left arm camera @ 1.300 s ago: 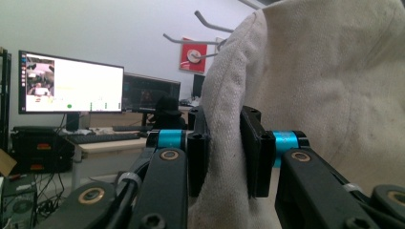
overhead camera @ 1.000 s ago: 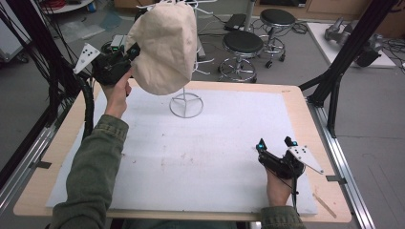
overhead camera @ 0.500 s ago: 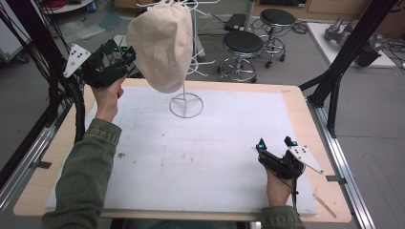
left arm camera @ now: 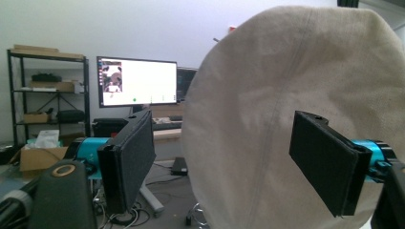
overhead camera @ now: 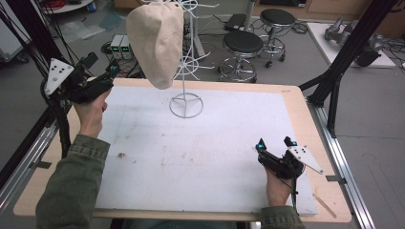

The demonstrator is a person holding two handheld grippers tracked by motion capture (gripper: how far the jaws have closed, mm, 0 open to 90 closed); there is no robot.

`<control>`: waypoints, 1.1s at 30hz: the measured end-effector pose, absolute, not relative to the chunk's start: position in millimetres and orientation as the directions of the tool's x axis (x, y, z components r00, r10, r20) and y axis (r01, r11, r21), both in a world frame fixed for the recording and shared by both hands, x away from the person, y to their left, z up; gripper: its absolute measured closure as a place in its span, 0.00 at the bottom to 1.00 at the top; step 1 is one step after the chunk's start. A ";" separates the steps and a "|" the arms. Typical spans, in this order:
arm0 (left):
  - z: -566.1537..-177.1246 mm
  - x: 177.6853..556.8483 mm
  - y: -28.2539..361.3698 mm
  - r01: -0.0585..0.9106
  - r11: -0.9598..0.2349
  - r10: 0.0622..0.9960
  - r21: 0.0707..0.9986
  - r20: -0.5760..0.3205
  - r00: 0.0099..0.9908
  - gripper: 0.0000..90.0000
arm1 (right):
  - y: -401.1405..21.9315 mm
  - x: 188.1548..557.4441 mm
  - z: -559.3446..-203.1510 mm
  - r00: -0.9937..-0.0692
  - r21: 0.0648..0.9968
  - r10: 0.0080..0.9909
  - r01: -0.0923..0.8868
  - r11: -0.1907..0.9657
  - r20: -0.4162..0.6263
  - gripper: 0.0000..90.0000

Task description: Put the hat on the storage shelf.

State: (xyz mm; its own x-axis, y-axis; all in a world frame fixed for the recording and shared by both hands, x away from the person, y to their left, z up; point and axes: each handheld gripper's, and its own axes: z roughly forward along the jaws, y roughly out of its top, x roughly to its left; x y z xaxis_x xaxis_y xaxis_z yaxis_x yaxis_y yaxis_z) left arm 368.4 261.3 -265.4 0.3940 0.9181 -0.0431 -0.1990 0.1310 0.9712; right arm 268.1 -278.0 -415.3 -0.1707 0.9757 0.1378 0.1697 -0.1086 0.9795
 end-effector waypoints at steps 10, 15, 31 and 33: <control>-280.1 350.0 267.3 -0.199 0.126 0.930 0.972 -0.046 0.365 0.26 | -277.4 268.1 -415.3 -0.169 0.980 0.976 0.170 -0.108 0.137 0.06; -297.7 341.4 271.5 -0.178 0.130 0.935 0.975 -0.061 0.350 0.26 | -277.2 267.7 -415.2 -0.171 0.980 0.976 0.170 -0.108 0.137 0.06; -350.1 317.1 290.8 -0.110 0.146 0.953 0.983 -0.110 0.282 0.26 | -276.6 267.4 -415.1 -0.171 0.979 0.976 0.171 -0.108 0.137 0.06; -354.4 314.8 292.7 -0.099 0.147 0.955 0.984 -0.116 0.273 0.26 | -276.5 267.4 -415.1 -0.171 0.979 0.976 0.170 -0.108 0.137 0.06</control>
